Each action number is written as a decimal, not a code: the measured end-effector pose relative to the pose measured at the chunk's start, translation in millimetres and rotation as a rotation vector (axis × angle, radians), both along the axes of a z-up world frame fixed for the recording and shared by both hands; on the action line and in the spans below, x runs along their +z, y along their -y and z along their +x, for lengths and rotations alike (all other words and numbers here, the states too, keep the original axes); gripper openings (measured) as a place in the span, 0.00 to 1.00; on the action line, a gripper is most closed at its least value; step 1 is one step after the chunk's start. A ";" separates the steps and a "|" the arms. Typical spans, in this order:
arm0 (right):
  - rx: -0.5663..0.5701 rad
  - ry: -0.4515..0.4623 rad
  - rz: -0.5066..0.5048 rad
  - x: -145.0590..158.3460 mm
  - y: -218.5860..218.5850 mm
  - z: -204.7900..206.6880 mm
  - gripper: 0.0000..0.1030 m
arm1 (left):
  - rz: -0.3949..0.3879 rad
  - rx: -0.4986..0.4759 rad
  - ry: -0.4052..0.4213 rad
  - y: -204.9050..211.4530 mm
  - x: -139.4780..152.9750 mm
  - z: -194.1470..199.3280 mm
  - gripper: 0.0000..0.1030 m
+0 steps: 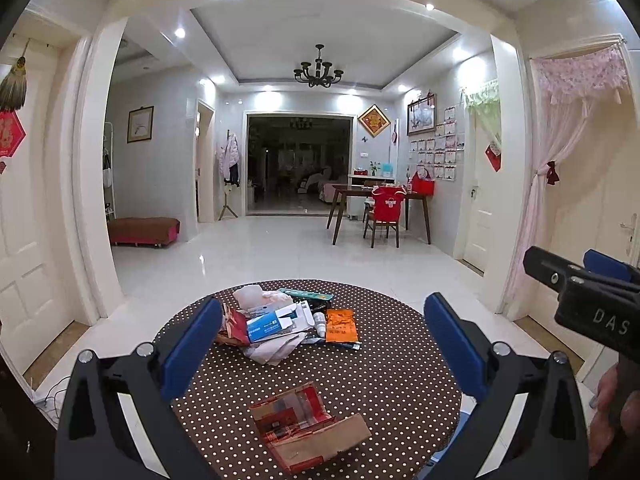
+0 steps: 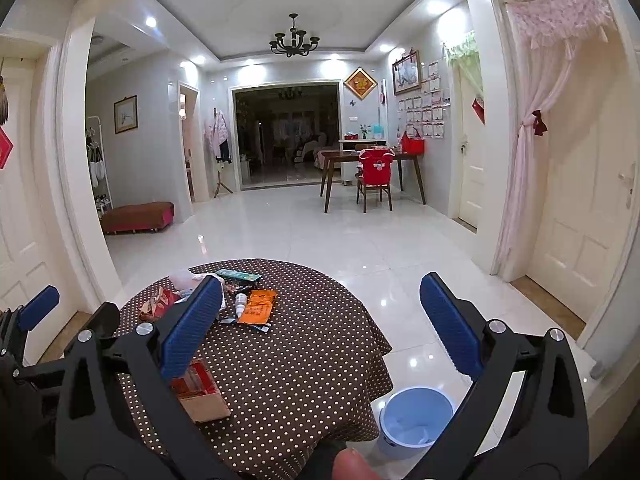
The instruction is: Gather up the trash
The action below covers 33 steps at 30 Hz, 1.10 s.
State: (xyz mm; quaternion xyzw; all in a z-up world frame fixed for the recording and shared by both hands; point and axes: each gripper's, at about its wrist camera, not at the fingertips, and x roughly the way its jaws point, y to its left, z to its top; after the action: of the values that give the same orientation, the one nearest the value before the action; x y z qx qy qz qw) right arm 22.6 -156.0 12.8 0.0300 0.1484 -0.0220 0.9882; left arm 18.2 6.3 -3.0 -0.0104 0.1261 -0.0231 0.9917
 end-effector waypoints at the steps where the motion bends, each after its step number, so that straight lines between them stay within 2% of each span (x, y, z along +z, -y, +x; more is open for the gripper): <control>1: 0.001 -0.004 -0.003 -1.5 -2.0 3.7 0.94 | -0.001 -0.001 -0.005 -0.9 -1.1 2.5 0.96; 9: 0.004 -0.039 -0.012 -9.9 -8.1 25.0 0.94 | 0.002 -0.006 -0.044 -6.7 -11.4 22.7 0.96; 14: 0.005 -0.086 -0.018 -21.0 -8.0 46.6 0.94 | 0.011 -0.007 -0.099 -11.8 -27.2 41.2 0.96; 27: -0.035 -0.291 -0.015 -87.2 11.2 115.5 0.94 | 0.040 -0.028 -0.359 -34.9 -112.1 106.4 0.96; 33: -0.021 -0.362 -0.025 -111.0 3.0 137.0 0.94 | 0.006 -0.087 -0.475 -52.7 -142.3 128.3 0.96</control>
State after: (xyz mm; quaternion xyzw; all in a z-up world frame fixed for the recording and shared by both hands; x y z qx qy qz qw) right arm 159.6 -159.0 -98.1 0.0149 0.3233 -0.0393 0.9453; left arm 146.6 59.0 -145.3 -0.0074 0.3560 -0.0625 0.9324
